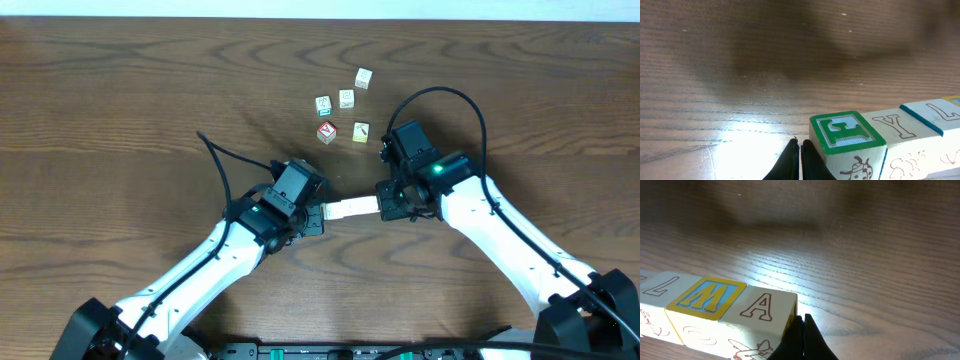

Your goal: Lift 5 blocks

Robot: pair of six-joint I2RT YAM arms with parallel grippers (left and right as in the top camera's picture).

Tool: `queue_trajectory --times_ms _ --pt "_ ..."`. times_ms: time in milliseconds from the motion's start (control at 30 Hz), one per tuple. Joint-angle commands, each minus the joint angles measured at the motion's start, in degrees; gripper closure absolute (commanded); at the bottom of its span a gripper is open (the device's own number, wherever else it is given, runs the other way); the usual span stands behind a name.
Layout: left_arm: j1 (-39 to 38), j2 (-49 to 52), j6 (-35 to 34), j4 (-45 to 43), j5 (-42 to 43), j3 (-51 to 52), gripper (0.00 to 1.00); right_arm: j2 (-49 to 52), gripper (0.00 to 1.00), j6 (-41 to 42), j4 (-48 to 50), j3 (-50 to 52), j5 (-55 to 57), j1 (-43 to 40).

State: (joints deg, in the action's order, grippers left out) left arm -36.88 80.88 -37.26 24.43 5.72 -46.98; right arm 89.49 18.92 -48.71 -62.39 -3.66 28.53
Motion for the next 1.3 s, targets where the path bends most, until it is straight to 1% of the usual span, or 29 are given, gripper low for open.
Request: queue_trajectory --times_ms 0,433,900,1267 --pt "-2.80 -2.84 1.03 -3.91 11.63 -6.56 0.93 -1.11 0.99 -0.28 1.31 -3.10 -20.15 5.33" --pt "-2.80 -5.03 1.01 -3.87 11.65 -6.64 0.93 -1.27 0.99 -0.35 -0.90 -4.57 -20.17 5.33" --pt "-2.80 -6.16 1.01 -3.48 11.65 -7.96 0.93 -6.27 0.99 -0.50 -1.68 -5.44 -19.06 5.33" --pt "-2.80 -6.21 1.25 -1.95 11.63 -9.84 0.93 -6.64 0.99 -0.50 -2.49 -5.44 -18.86 5.33"
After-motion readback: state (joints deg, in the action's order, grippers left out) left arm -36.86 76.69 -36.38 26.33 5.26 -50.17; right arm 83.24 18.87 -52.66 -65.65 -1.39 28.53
